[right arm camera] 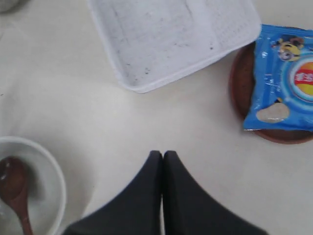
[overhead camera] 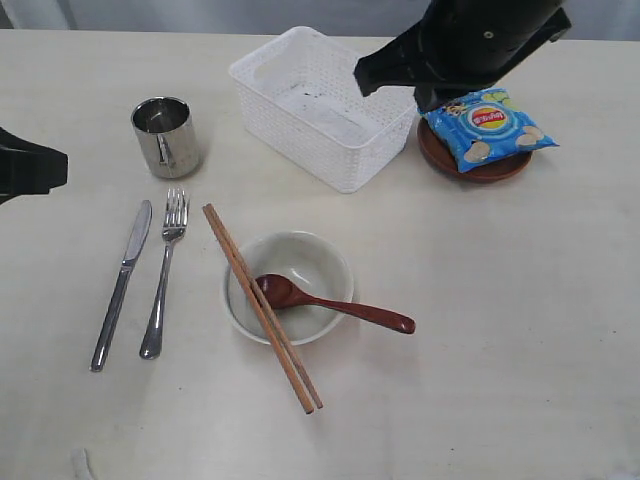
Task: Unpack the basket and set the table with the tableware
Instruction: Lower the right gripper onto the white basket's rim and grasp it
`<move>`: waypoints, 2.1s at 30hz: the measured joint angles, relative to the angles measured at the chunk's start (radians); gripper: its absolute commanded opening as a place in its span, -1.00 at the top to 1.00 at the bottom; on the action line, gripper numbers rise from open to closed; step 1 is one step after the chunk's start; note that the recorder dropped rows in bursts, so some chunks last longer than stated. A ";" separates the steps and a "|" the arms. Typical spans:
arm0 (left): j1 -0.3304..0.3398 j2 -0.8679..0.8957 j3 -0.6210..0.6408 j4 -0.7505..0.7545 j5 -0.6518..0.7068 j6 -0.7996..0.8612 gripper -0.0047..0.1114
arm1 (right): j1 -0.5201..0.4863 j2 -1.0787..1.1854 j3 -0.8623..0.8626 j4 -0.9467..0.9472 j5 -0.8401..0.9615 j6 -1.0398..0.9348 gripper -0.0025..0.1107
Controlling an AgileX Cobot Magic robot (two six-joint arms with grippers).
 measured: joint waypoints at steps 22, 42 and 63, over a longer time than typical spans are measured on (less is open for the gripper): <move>0.000 0.013 0.008 0.000 -0.002 0.000 0.92 | -0.160 0.177 -0.111 0.270 -0.091 -0.287 0.48; 0.000 0.013 0.008 0.000 -0.010 0.000 0.92 | 0.051 0.563 -0.692 0.225 0.172 -0.480 -0.10; 0.000 0.013 0.008 0.000 -0.012 0.000 0.92 | 0.051 0.743 -0.735 0.128 0.183 -0.467 0.70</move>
